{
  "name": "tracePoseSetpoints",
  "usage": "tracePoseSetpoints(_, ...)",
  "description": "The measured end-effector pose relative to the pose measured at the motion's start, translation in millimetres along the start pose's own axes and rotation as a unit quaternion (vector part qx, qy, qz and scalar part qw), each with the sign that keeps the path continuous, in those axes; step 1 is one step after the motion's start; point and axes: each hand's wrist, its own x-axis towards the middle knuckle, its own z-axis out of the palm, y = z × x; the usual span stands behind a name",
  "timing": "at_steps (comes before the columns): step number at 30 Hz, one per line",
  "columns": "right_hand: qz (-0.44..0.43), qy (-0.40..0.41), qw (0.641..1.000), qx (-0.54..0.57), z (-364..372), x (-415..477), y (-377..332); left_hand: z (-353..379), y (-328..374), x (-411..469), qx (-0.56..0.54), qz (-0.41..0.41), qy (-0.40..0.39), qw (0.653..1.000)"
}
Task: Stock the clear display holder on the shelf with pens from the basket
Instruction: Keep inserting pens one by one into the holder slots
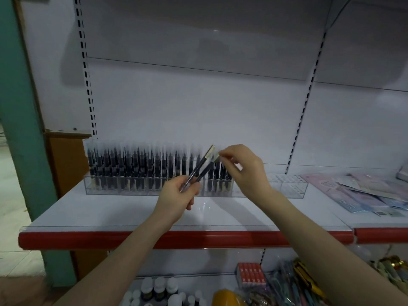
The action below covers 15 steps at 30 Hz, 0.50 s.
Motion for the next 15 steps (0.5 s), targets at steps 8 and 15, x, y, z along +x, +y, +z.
tracePoseSetpoints(8,-0.140,-0.076,0.978,-0.138,3.7,0.9,-1.3,9.7,12.9,-4.7,0.063,0.030,-0.007,0.998)
tracePoseSetpoints(15,-0.155,-0.164,0.965,-0.130,-8.2,7.3,5.2,16.8,10.2,-1.7,0.069,0.016,-0.001,0.997)
